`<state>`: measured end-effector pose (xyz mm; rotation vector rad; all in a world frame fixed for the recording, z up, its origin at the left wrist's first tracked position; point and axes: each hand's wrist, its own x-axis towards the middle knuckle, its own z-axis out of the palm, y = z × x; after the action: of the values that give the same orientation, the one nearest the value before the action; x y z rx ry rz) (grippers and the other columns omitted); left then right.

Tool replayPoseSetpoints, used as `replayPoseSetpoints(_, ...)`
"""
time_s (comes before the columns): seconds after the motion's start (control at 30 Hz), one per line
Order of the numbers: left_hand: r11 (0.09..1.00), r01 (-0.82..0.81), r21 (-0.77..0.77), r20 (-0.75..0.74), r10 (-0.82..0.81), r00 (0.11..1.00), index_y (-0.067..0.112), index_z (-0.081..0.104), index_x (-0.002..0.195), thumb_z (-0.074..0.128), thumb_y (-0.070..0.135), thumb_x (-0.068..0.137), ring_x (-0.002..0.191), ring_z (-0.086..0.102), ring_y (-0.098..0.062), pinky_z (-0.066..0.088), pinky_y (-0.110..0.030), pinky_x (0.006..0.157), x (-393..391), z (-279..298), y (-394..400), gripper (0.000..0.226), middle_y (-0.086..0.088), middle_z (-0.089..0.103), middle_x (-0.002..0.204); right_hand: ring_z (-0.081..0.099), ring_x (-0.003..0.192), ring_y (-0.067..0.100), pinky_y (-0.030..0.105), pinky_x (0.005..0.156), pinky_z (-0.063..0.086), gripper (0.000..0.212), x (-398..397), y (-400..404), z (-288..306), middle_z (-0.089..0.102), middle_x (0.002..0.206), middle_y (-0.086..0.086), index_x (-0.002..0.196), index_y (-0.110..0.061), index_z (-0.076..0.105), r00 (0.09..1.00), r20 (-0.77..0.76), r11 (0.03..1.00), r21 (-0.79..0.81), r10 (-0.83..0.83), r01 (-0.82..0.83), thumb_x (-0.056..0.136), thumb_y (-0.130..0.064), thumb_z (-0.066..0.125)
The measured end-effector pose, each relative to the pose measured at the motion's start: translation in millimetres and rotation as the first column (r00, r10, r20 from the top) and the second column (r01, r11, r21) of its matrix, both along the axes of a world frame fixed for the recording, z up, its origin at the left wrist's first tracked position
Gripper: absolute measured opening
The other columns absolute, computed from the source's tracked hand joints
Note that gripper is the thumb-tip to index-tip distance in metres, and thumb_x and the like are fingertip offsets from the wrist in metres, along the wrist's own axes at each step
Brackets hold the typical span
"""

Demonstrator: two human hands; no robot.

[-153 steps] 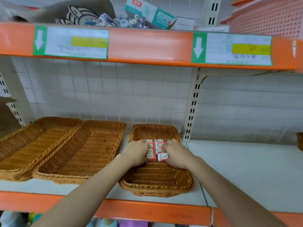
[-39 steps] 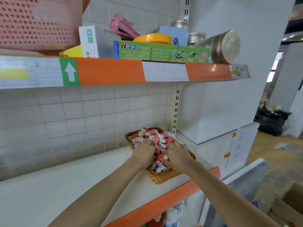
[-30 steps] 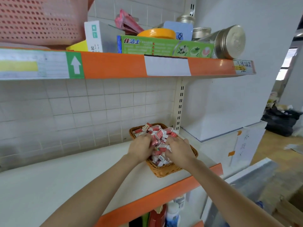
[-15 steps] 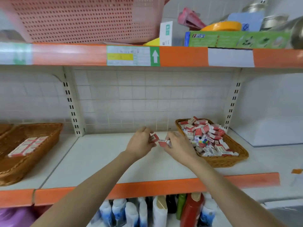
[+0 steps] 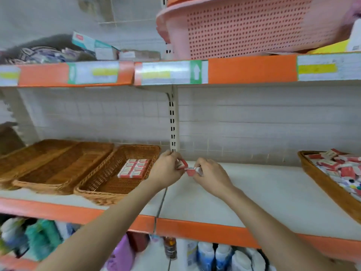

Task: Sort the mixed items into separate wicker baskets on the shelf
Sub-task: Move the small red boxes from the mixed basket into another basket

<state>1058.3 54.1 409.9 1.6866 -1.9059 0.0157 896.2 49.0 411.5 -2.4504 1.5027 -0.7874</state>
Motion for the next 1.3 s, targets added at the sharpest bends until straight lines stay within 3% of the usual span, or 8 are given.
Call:
replayPoseSetpoints(0.23, 0.995, -0.091, 0.041, 0.009, 0.091, 0.996, 0.018, 0.064, 0.106, 0.072, 0.022, 0.078, 0.101, 0.051, -0.023, 0.042, -0.029, 0.084, 104.2, 3.2, 8.5, 0.030, 0.002, 0.048, 0.095, 0.049, 0.087, 0.020, 0.029, 0.068, 0.031, 0.008, 89.5, -10.8, -2.0, 0.047, 0.090, -0.003, 0.097, -0.016, 0.052, 0.994, 0.051, 0.994, 0.044, 0.096, -0.098, 0.093, -0.022, 0.051)
replayPoseSetpoints(0.43, 0.979, -0.175, 0.101, 0.027, 0.173, 0.985, 0.018, 0.063, 0.112, 0.076, 0.021, 0.079, 0.097, 0.051, -0.017, 0.042, -0.025, 0.084, 149.6, 0.4, 2.6, 0.036, 0.002, 0.048, 0.101, 0.042, 0.086, 0.010, 0.026, 0.070, 0.030, 0.018, 124.5, -29.2, -5.3, 0.045, 0.089, -0.008, 0.108, -0.013, 0.061, 0.968, 0.053, 0.969, -0.005, 0.246, -0.247, 0.093, -0.015, 0.051)
replayPoseSetpoints(0.73, 0.927, -0.100, 0.361, 0.224, 0.018, 0.974, 0.019, 0.062, 0.113, 0.079, 0.026, 0.076, 0.090, 0.046, -0.012, 0.037, -0.022, 0.075, 181.3, -7.6, -8.6, 0.041, 0.006, 0.047, 0.100, 0.042, 0.094, 0.011, 0.031, 0.083, 0.037, 0.029, 159.7, -52.1, -7.1, 0.048, 0.086, -0.012, 0.120, -0.023, 0.064, 0.911, -0.079, 0.914, 0.063, 0.404, -0.400, 0.094, -0.017, 0.052)
replayPoseSetpoints(0.83, 0.915, -0.057, 0.400, 0.264, -0.055, 0.963, 0.020, 0.064, 0.110, 0.080, 0.028, 0.074, 0.087, 0.044, -0.010, 0.034, -0.022, 0.073, 193.5, -11.0, -12.5, 0.041, 0.005, 0.050, 0.100, 0.045, 0.090, 0.006, 0.033, 0.094, 0.037, 0.019, 172.2, -55.1, -6.9, 0.053, 0.075, -0.018, 0.105, -0.026, 0.061, 0.897, -0.113, 0.900, 0.154, 0.426, -0.408, 0.088, -0.018, 0.062)
replayPoseSetpoints(0.9, 0.908, -0.031, 0.418, 0.279, -0.096, 0.956, 0.021, 0.065, 0.110, 0.081, 0.030, 0.073, 0.088, 0.046, -0.010, 0.037, -0.023, 0.075, 201.9, -15.5, -16.0, 0.042, 0.003, 0.056, 0.106, 0.051, 0.092, 0.006, 0.035, 0.100, 0.033, 0.016, 182.2, -55.3, -7.1, 0.061, 0.079, -0.018, 0.093, -0.031, 0.057, 0.870, -0.200, 0.886, 0.218, 0.452, -0.410, 0.085, -0.021, 0.067)
replayPoseSetpoints(1.0, 0.900, 0.020, 0.435, 0.314, -0.172, 0.934, 0.019, 0.065, 0.113, 0.080, 0.032, 0.073, 0.095, 0.053, -0.016, 0.041, -0.026, 0.081, 212.2, -21.4, -21.2, 0.045, 0.001, 0.060, 0.111, 0.057, 0.101, 0.008, 0.035, 0.103, 0.028, 0.017, 199.3, -52.5, -8.4, 0.069, 0.095, -0.010, 0.102, -0.028, 0.065, 0.851, -0.248, 0.873, 0.295, 0.462, -0.388, 0.086, -0.020, 0.068)
replayPoseSetpoints(1.17, 0.880, 0.138, 0.455, 0.305, -0.299, 0.904, 0.016, 0.063, 0.115, 0.077, 0.035, 0.077, 0.098, 0.056, -0.019, 0.044, -0.029, 0.082, 227.5, -29.2, -29.1, 0.044, -0.002, 0.061, 0.111, 0.053, 0.113, 0.017, 0.034, 0.094, 0.042, 0.029, 219.0, -43.6, -14.7, 0.062, 0.121, -0.003, 0.115, -0.025, 0.066, 0.870, -0.309, 0.912, 0.276, 0.384, -0.305, 0.088, -0.014, 0.064)
replayPoseSetpoints(1.3, 0.898, 0.177, 0.403, 0.331, -0.323, 0.887, 0.017, 0.060, 0.115, 0.073, 0.041, 0.079, 0.107, 0.055, -0.020, 0.046, -0.032, 0.089, 235.6, -38.2, -30.0, 0.045, -0.002, 0.058, 0.117, 0.052, 0.104, 0.015, 0.029, 0.084, 0.043, 0.019, 224.5, -36.5, -19.6, 0.058, 0.112, -0.003, 0.106, -0.022, 0.064, 0.923, -0.262, 0.943, 0.256, 0.281, -0.214, 0.088, -0.015, 0.063)
